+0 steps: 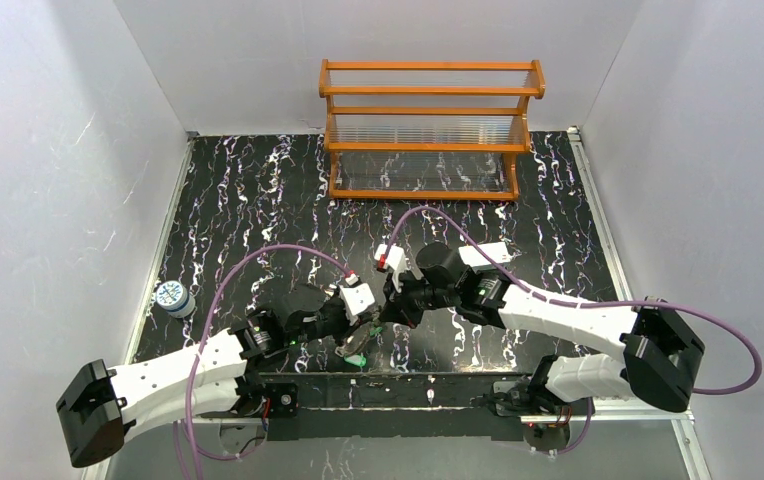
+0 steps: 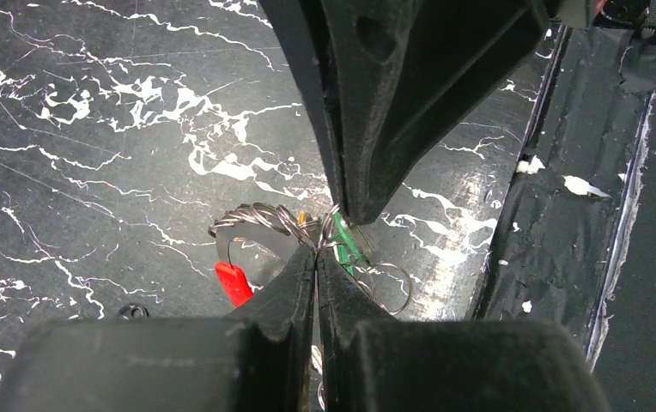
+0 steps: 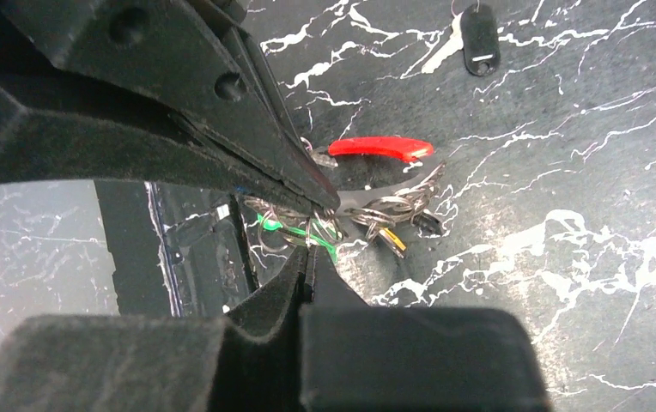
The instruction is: Put the keys on the keyring
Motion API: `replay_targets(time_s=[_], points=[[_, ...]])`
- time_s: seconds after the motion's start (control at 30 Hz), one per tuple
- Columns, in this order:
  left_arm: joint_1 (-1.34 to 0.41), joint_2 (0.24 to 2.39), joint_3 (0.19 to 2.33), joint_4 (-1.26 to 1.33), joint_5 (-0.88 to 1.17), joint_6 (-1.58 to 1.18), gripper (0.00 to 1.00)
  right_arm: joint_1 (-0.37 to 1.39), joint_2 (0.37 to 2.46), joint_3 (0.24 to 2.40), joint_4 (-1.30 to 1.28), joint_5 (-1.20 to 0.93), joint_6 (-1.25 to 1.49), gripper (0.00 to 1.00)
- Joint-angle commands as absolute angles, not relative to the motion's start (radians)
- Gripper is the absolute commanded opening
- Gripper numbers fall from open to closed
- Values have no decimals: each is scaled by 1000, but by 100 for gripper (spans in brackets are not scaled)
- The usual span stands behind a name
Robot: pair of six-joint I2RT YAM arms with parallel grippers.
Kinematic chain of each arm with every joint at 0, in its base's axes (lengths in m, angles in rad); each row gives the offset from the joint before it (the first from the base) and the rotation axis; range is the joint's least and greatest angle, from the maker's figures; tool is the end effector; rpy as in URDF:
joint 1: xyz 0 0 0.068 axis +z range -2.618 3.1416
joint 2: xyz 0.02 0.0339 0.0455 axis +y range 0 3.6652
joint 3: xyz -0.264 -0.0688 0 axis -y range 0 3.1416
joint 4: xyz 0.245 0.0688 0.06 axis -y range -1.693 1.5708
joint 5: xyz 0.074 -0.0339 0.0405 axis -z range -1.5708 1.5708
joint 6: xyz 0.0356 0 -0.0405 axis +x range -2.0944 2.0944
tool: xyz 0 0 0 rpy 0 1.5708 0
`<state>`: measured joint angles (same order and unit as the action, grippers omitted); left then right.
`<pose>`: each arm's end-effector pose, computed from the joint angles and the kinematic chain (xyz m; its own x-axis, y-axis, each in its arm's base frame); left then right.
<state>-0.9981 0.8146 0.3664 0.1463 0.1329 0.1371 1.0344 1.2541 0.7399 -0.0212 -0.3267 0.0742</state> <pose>0.0990 -0.1622 0.2210 -0.0364 0.3064 -0.9512 0.9152 0.3926 0.0915 0.1298 0.2407 0.2412 -0.3308 -0.4190 -0.8456 -0.9332 0.2786 0.2270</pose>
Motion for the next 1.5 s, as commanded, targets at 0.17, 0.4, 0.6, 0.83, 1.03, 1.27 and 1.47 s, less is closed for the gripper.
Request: replay_targets(time_s=[0.17,0.4,0.6,0.83,1.03,1.27,1.47], points=[[-1003,795,363,170,161,124,0,1031,1293,823,2,-319,56,1],[-1003,788,362,169,158,124,0,1031,1299,823,-43,-294,51,1],[-1003,776,362,166,159,124,0,1031,1284,803,-51,-241,57,1],[-1003,765,360,161,161,123,0,1031,1290,797,-65,-206,79,1],[-1003,749,357,161,157,122,0,1031,1295,787,-62,-211,82,1],[-1003,722,348,166,152,118,0,1031,1299,781,-58,-225,82,1],[-1002,709,341,172,151,112,0,1032,1301,781,-54,-230,79,1]])
